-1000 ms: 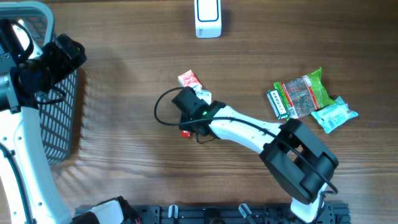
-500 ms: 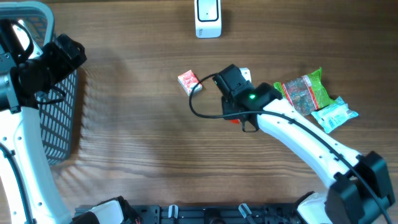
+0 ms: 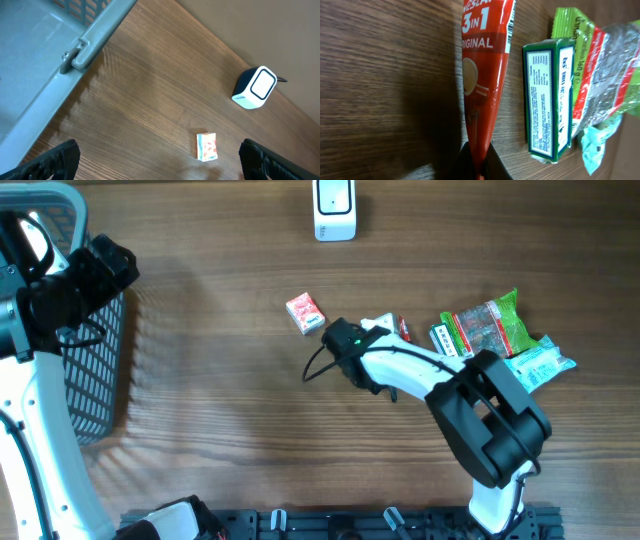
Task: Scan the item barcode
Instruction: 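Grasp the red Nescafe stick with the right gripper, then lift the Nescafe stick and move it right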
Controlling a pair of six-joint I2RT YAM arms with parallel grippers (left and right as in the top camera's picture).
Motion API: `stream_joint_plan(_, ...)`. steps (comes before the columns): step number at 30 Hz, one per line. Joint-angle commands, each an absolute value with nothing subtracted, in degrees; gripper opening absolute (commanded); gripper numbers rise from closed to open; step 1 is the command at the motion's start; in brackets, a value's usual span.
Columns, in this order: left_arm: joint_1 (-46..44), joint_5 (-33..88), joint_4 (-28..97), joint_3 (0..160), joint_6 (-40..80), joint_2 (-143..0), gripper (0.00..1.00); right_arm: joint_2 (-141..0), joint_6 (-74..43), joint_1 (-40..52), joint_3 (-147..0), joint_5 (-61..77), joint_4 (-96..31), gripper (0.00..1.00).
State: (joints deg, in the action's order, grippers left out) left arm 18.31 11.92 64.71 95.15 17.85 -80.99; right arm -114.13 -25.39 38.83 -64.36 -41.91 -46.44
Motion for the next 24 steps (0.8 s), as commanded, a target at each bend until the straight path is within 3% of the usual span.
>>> stream_joint_plan(1, 18.11, 12.58, 64.6, 95.64, 16.91, -80.95, 1.0, -114.65, -25.45, 40.86, -64.49, -42.37, -45.34, 0.09)
stream_joint_plan(3, 18.11, 12.6, 64.6, 95.64, 16.91, -80.95, 1.0, -114.65, -25.43, 41.63, -64.53, -40.77, -44.6, 0.15)
stream_joint_plan(8, 18.11, 12.6, 64.6, 95.64, 16.91, -80.95, 1.0, -114.65, -21.74, 42.41, -65.69, -41.06, -44.38, 0.42)
stream_joint_plan(14, 18.11, 12.6, 64.6, 95.64, 16.91, -80.95, 1.0, -114.63, -21.02, 42.46, -69.38, -40.36, -46.46, 0.34)
stream_joint_plan(17, 18.11, 12.6, 64.6, 95.64, 16.91, -80.95, 1.0, -114.43, -21.19, 41.58, -72.07, -39.05, -49.71, 0.35)
stream_joint_plan(22, 18.11, 12.6, 64.6, 95.64, 16.91, -80.95, 1.0, -111.13, -19.68, 37.63, -78.39, -25.02, -56.31, 0.35)
stream_joint_plan(24, 18.11, 12.6, 64.6, 95.64, 16.91, -80.95, 1.0, -108.25, -15.77, 35.35, -78.81, -16.67, -57.06, 0.41)
